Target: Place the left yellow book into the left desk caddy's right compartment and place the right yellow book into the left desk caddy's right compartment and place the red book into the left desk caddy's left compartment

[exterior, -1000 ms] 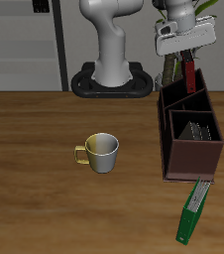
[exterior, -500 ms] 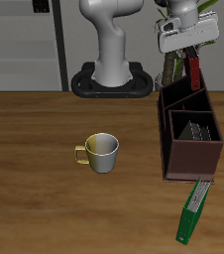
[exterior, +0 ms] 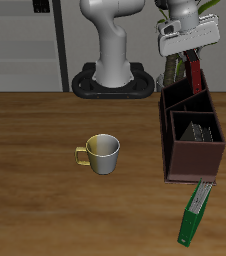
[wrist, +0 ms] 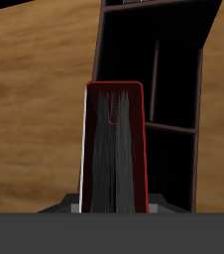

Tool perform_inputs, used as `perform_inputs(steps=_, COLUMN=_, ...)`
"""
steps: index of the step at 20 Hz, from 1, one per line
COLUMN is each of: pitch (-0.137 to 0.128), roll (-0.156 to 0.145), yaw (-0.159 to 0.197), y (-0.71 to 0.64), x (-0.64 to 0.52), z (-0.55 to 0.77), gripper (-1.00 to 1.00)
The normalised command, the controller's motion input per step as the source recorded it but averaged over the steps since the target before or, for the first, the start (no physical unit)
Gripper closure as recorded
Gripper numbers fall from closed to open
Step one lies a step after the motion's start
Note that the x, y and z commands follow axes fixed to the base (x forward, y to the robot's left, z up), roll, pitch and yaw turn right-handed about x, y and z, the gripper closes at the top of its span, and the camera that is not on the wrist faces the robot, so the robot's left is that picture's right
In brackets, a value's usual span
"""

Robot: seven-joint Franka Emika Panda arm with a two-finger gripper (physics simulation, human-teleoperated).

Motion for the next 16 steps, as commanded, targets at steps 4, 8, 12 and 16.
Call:
perform_inputs(steps=4, pitch=-0.018, roll=-0.003, yaw=0.009, y=-0.03, x=0.03, z=-0.03, gripper=1.0)
perform_inputs(steps=8, pitch=0.042, roll=-0.028, yaw=-0.036, y=-0.12, x=0.16, z=-0.16, gripper=1.0)
perform_inputs(steps=12, pitch=0.038, roll=0.008, yaw=-0.03, y=0.01, x=0.03, z=-0.18, gripper=1.0)
perform_inputs(steps=16, pitch=0.052, roll=0.02, yaw=-0.022, y=0.09, x=0.0, z=-0.15, gripper=1.0)
